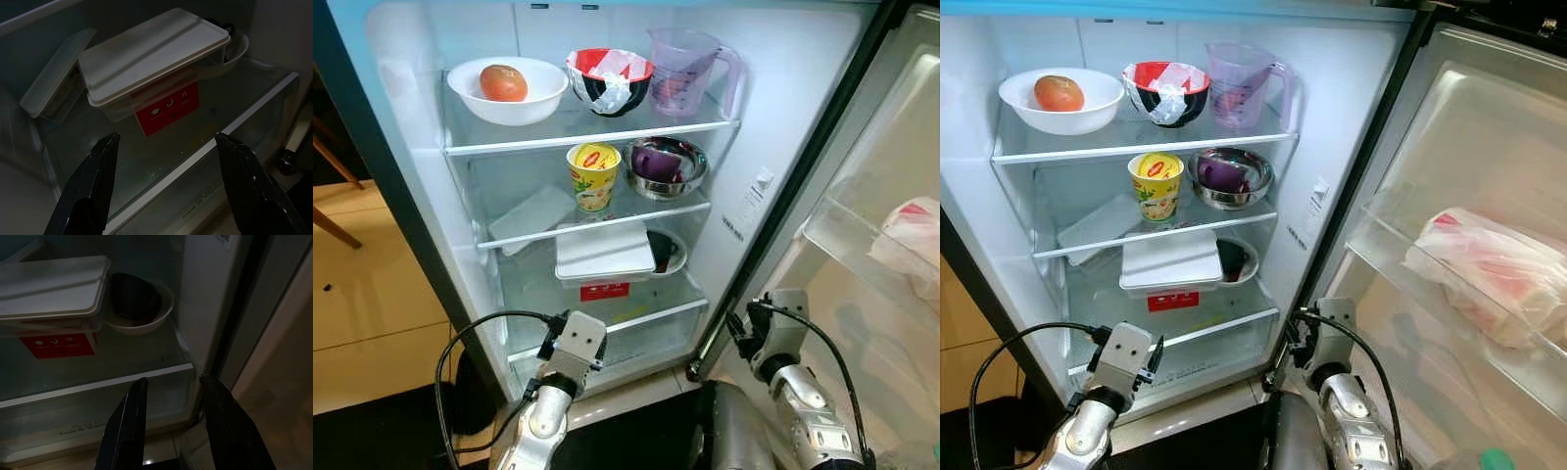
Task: Restocking fridge
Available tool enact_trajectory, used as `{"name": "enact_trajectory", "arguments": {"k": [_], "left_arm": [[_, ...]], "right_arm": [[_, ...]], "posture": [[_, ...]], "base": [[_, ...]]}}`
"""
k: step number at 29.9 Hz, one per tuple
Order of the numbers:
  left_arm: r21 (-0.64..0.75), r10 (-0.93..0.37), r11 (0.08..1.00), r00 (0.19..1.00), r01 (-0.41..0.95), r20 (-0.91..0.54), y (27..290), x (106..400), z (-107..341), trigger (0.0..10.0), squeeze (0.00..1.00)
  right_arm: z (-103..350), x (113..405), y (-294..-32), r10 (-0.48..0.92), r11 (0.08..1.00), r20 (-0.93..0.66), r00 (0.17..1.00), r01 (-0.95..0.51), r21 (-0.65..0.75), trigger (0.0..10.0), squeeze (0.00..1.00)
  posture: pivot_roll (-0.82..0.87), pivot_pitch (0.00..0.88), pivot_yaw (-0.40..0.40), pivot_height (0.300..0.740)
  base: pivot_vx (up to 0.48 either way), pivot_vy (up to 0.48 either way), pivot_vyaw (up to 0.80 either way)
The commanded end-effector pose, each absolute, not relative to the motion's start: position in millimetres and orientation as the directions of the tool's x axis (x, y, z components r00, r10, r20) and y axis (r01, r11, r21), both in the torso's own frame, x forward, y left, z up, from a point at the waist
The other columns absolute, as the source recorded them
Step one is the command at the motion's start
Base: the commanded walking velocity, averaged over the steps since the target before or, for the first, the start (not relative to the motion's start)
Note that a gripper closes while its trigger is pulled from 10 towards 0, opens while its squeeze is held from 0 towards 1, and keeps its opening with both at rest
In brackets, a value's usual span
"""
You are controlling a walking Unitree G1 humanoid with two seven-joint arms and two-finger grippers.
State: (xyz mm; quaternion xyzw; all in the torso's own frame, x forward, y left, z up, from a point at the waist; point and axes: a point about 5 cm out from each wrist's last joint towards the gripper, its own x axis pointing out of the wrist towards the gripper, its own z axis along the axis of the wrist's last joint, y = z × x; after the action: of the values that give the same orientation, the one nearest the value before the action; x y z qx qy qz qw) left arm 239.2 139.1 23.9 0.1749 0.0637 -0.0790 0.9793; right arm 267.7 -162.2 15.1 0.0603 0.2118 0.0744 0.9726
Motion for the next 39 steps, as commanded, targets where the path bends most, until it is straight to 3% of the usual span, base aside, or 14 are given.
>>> {"name": "enact_trajectory", "arguments": {"k": [1,14,39], "left_arm": [[0.35,-0.142,0.918,0.978,0.188,-0.155,138.7,237.4,23.5,10.0,0.0],[0.355,-0.136,0.916,0.978,0.185,-0.158,139.7,236.1,22.6,10.0,0.0],[0.362,-0.142,0.912,0.976,0.193,-0.163,140.0,237.5,21.0,10.0,0.0]], "right_arm": [[11.4,264.6,-164.1,0.162,0.983,-0.408,0.898,-0.112,0.145,10.0,0.0],[12.8,264.5,-160.3,0.192,0.979,-0.392,0.9,-0.147,0.143,10.0,0.0],[8.7,262.2,-157.6,0.212,0.975,-0.406,0.889,-0.167,0.144,10.0,0.0]], "posture": [[-0.03,0.002,-0.125,0.421],[-0.02,0.003,-0.128,0.421],[-0.03,0.0,-0.119,0.536]], "base": [[0.0,0.0,0.0],[0.0,0.0,0.0],[0.0,0.0,0.0]]}}
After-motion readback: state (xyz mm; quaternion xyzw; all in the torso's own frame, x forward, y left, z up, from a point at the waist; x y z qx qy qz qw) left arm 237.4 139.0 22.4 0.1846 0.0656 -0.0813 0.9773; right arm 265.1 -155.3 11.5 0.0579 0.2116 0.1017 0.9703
